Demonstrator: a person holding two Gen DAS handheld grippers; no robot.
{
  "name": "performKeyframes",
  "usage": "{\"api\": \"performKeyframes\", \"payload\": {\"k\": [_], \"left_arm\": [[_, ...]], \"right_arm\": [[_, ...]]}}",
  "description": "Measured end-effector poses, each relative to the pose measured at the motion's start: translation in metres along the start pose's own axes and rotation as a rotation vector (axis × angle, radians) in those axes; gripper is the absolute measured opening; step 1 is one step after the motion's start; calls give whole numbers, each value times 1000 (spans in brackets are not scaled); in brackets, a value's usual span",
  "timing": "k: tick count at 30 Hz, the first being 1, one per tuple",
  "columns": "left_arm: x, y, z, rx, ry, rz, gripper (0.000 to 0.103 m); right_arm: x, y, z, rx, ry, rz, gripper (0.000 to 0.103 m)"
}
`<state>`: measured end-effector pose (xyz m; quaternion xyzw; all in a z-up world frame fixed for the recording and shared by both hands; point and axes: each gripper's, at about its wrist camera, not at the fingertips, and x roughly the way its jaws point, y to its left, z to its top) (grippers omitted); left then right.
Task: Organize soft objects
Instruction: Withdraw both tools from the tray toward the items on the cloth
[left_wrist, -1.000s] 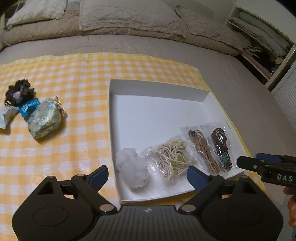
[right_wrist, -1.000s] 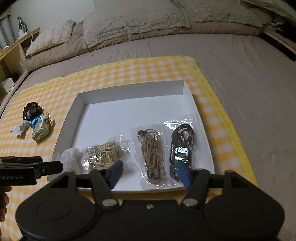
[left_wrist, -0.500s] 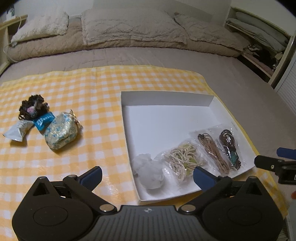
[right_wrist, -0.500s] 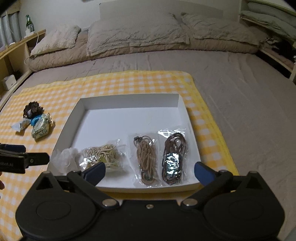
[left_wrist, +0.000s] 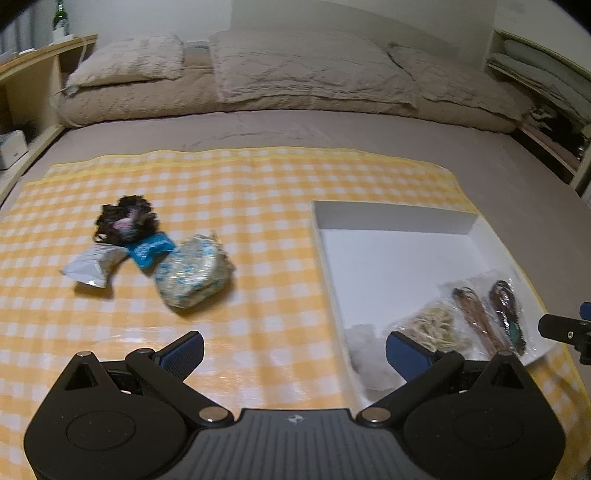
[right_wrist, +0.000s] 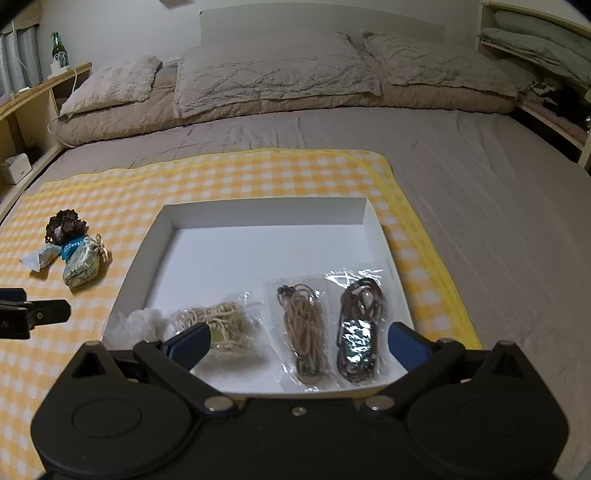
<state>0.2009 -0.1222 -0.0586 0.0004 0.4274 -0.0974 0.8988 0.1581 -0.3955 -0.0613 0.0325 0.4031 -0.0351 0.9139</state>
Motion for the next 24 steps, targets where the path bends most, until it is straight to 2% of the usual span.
{"api": "performKeyframes", "payload": {"k": [11, 24], "left_arm": [[-15, 55, 1, -23, -38, 95, 103], [-27, 136, -1, -136, -68, 190, 103]], "right_arm": [[15, 47, 16, -48, -8, 45, 103], [28, 119, 34, -133, -35, 124, 103]]}}
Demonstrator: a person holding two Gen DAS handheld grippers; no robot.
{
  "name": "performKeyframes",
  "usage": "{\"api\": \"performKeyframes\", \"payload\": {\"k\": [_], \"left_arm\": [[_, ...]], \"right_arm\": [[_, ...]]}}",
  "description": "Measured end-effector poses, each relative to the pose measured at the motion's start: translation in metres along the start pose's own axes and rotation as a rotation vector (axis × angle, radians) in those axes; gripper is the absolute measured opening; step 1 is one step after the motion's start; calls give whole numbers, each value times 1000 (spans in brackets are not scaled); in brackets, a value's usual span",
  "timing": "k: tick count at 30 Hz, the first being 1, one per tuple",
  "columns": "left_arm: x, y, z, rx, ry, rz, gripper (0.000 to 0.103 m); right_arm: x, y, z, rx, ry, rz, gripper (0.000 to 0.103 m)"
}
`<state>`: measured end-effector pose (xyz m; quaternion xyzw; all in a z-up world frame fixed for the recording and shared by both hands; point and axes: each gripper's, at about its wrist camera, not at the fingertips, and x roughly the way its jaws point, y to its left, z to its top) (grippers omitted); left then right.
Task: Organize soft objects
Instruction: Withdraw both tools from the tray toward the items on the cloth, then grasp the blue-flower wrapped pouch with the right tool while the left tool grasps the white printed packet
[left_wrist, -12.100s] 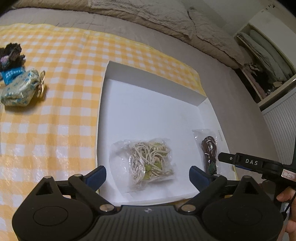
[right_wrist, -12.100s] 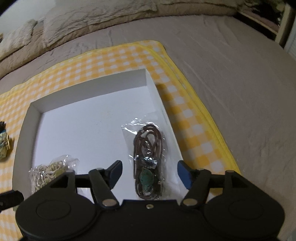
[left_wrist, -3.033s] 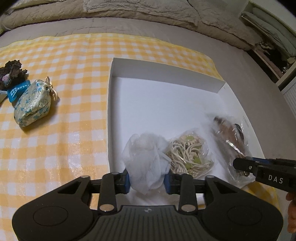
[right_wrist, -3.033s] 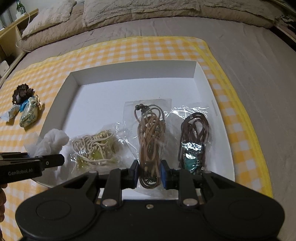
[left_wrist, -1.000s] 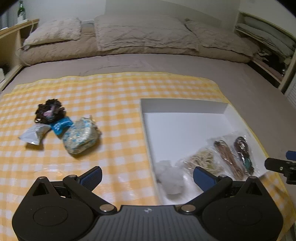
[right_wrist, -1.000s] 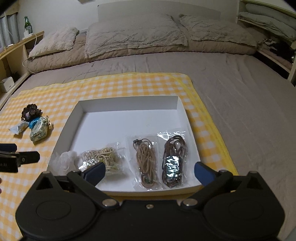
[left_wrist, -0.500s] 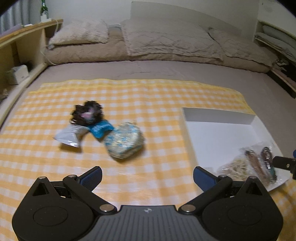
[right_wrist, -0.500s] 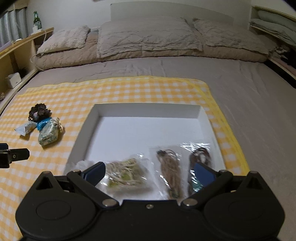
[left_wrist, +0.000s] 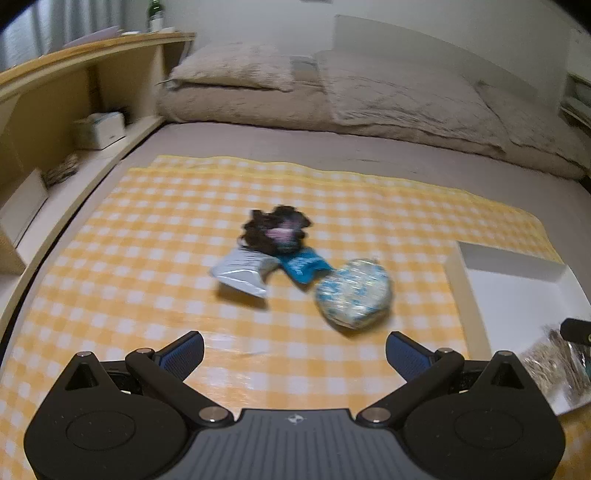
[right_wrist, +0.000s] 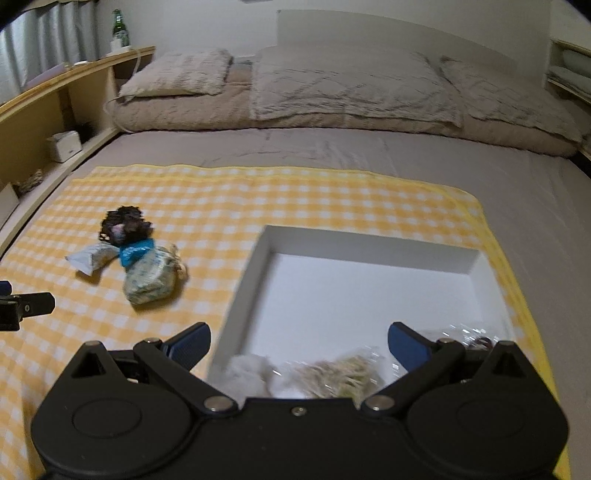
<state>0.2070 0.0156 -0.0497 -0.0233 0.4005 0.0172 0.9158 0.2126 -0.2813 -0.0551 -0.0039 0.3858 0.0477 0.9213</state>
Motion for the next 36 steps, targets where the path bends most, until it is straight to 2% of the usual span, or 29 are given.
{"api": "performKeyframes", "payload": {"k": [7, 21, 28, 34, 36], "left_arm": [[8, 30, 3, -28, -22, 42, 103], [46, 61, 13, 60, -72, 32, 103], [74, 69, 28, 51, -74, -20, 103], [109, 62, 37, 131, -34, -1, 102], [123, 58, 39, 162, -24, 7, 98]], "right_arm": [[13, 38, 13, -41, -20, 53, 103], [54, 111, 32, -155, -95, 160, 103], [89, 141, 32, -266, -68, 183, 103], [114, 155, 29, -330, -47, 221, 103], [120, 157, 29, -341, -44, 242, 103]]}}
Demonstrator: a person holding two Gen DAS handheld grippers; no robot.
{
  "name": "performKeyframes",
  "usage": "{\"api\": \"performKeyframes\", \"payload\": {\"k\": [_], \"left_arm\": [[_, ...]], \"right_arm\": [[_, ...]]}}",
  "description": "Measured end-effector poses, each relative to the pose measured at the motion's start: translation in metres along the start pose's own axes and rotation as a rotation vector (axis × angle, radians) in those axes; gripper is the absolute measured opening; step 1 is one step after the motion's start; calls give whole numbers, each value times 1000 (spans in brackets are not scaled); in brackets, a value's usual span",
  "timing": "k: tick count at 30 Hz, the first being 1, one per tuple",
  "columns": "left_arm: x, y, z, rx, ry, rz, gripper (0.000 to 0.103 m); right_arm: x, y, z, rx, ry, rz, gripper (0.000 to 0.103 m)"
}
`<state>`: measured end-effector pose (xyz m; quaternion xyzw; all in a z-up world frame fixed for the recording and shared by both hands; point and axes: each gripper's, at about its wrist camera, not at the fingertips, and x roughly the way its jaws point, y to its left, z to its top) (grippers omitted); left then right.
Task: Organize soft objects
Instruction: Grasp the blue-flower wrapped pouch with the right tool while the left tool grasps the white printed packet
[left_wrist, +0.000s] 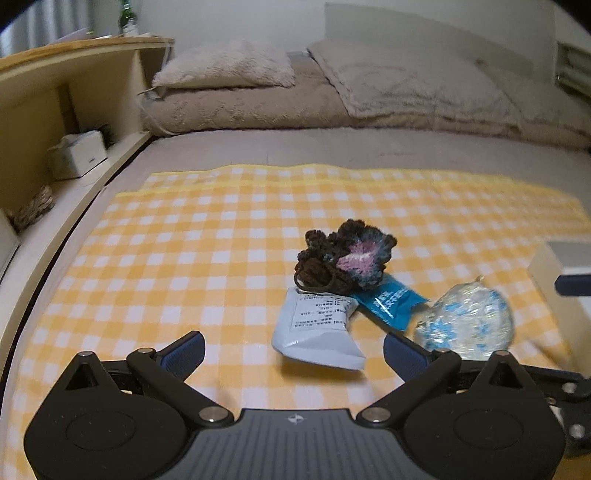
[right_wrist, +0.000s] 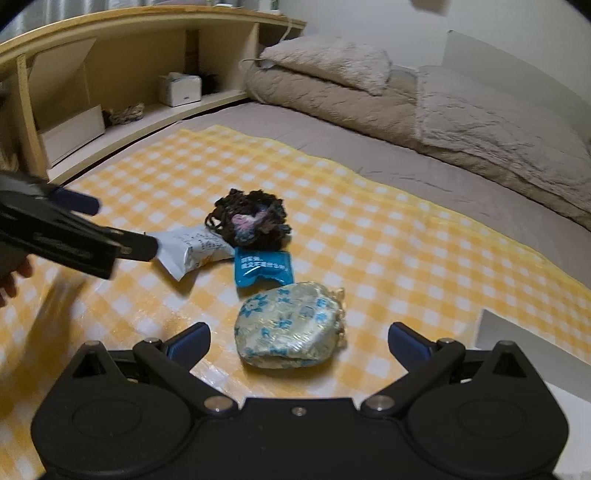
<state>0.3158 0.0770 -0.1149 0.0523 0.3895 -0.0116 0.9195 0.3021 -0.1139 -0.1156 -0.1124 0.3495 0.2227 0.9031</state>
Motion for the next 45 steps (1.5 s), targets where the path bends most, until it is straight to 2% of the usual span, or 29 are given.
{"api": "performKeyframes", "payload": {"k": [7, 10, 12, 13, 18, 19, 21, 25, 26, 27, 28, 29, 30, 36, 42, 45], "left_arm": [[29, -7, 5, 19, 50, -13, 87], [35, -7, 5, 21, 72, 2, 71], [36, -6, 4, 19, 82, 13, 51], [36, -5, 4, 18, 89, 8, 49], [28, -4, 0, 24, 135, -6, 24], [26, -5, -1, 24, 147, -7, 23], [23, -6, -3, 30, 168, -8, 21], [15, -4, -3, 18, 132, -8, 23], [14, -3, -2, 5, 111, -2, 34], [12, -1, -1, -8, 87, 1, 50], [11, 0, 0, -15, 59, 5, 60], [11, 0, 1, -17, 28, 17, 77], [11, 0, 3, -9, -1, 29, 84], [27, -7, 21, 48, -46, -6, 96], [50, -11, 26, 120, -28, -35, 97], [57, -6, 26, 109, -9, -60, 97]], "right_arm": [[18, -4, 1, 1, 15, 55, 103], [24, -4, 1, -21, 21, 66, 103], [29, -3, 2, -46, 24, 67, 103], [32, -1, 3, -60, 26, 67, 103], [48, 5, 6, -108, 39, 61, 102], [51, 6, 6, -115, 40, 49, 101], [56, 8, 6, -129, 49, 33, 87], [60, 14, 4, -163, 78, 26, 68], [58, 16, 3, -189, 82, 22, 56], [56, 17, 2, -214, 91, 18, 51], [52, 19, 2, -231, 100, 15, 49], [49, 19, 1, -236, 103, 17, 46], [46, 18, 2, -239, 107, 22, 42], [31, 13, -1, -220, 127, 78, 36], [20, 5, -1, -210, 159, 147, 32], [15, 3, -3, -207, 168, 182, 31]]}}
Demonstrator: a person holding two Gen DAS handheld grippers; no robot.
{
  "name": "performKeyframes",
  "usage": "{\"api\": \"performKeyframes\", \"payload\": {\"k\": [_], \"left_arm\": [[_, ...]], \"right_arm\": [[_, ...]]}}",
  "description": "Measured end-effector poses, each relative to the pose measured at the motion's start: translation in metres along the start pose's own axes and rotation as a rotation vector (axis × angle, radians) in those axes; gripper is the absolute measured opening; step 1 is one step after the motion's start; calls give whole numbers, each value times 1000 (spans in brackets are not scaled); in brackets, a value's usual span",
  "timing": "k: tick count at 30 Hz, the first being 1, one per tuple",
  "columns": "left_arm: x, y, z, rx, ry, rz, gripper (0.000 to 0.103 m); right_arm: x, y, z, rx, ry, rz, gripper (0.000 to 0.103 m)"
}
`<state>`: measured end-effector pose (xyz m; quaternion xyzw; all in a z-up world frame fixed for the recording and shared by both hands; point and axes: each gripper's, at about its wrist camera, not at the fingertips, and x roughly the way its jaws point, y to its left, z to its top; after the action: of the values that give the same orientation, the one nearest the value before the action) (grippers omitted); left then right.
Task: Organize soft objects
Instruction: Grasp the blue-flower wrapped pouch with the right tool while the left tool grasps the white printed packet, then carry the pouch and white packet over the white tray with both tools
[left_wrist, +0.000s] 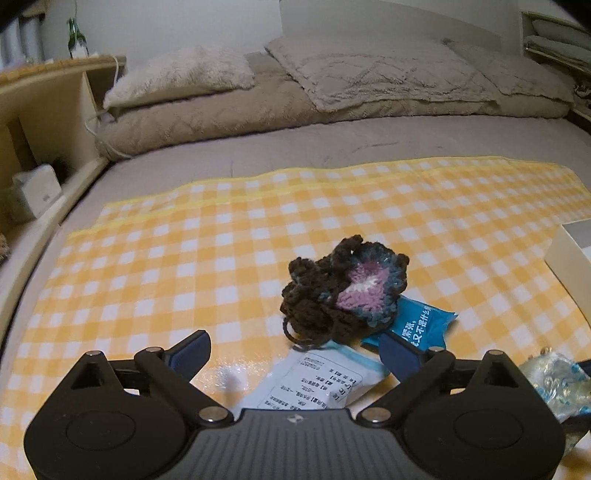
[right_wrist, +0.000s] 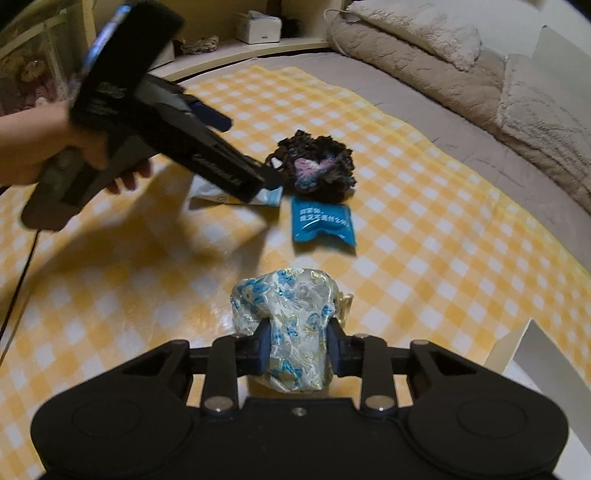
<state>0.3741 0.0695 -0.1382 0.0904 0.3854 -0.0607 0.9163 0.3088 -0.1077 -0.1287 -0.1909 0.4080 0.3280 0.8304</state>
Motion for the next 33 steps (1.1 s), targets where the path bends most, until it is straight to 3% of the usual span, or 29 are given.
{"api": "performKeyframes", "payload": {"k": [4, 6, 8, 12, 16, 18, 20, 27, 33], "left_arm": [[11, 5, -6, -51, 119, -121, 97], [11, -2, -12, -6, 159, -144, 96], [9, -9, -15, 60, 178, -156, 93], [5, -5, -14, 14, 172, -216, 82], [10, -6, -14, 21, 175, -140, 70], [9, -5, -11, 35, 170, -97, 57], [10, -4, -9, 11, 165, -88, 52], [6, -10, -4, -36, 146, -81, 37], [-12, -16, -9, -76, 172, -52, 35]], "right_arm": [[2, 2, -5, -8, 10, 6, 31], [2, 1, -4, -5, 9, 9, 31], [2, 0, -4, -3, 9, 11, 31], [2, 0, -4, -3, 9, 10, 31], [2, -1, -4, -1, 10, 12, 31], [2, -1, -4, -1, 10, 12, 32], [2, -1, -4, 0, 10, 13, 32], [2, 0, -4, 1, 8, 7, 31], [-8, 2, -3, 10, -6, -37, 31]]}}
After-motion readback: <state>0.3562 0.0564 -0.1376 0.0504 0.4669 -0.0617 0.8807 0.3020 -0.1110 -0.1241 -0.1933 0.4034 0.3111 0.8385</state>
